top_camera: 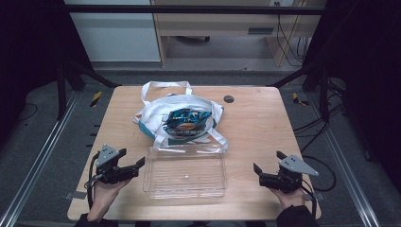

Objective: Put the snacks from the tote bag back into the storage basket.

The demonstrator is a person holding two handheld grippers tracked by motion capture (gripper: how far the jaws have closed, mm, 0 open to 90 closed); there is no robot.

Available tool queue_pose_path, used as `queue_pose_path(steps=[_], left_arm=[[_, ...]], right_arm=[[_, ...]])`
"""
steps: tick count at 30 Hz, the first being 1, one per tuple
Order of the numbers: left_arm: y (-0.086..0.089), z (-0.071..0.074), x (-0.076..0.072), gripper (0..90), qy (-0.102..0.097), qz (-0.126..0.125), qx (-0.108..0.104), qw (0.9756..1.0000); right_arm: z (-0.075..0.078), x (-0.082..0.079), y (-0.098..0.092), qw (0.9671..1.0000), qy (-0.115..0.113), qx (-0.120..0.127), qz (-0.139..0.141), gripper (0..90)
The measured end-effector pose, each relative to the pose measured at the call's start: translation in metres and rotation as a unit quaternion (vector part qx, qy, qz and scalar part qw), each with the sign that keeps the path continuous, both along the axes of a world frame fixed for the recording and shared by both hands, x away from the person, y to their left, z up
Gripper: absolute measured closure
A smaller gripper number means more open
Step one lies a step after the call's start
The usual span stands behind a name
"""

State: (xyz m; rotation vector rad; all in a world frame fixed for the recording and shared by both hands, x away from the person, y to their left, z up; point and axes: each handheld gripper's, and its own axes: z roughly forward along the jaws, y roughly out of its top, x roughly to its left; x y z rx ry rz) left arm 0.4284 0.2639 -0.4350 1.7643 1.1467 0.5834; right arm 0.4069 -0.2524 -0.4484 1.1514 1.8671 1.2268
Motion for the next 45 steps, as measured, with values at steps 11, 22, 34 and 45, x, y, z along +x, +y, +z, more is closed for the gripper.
queue_pose_path(steps=[11,22,34,45], left_arm=[[-0.002,0.004,-0.002,16.4,-0.006,-0.004,-0.008,0.9999],[-0.008,0.013,0.0,16.4,-0.014,-0.006,-0.016,0.9997],[-0.012,0.023,0.0,16.7,-0.03,-0.009,-0.026,0.9992],[-0.022,0.034,0.004,17.5,-0.042,-0.022,-0.029,0.9985]], right_arm=[[0.0,0.0,0.0,1.0,0.0,0.0,0.002,4.7],[0.0,0.001,-0.001,1.0,0.0,-0.003,0.001,4.4],[0.001,0.001,0.0,1.0,-0.002,-0.003,0.001,4.4],[0.002,0.001,0.0,1.0,-0.005,-0.001,0.001,4.1]])
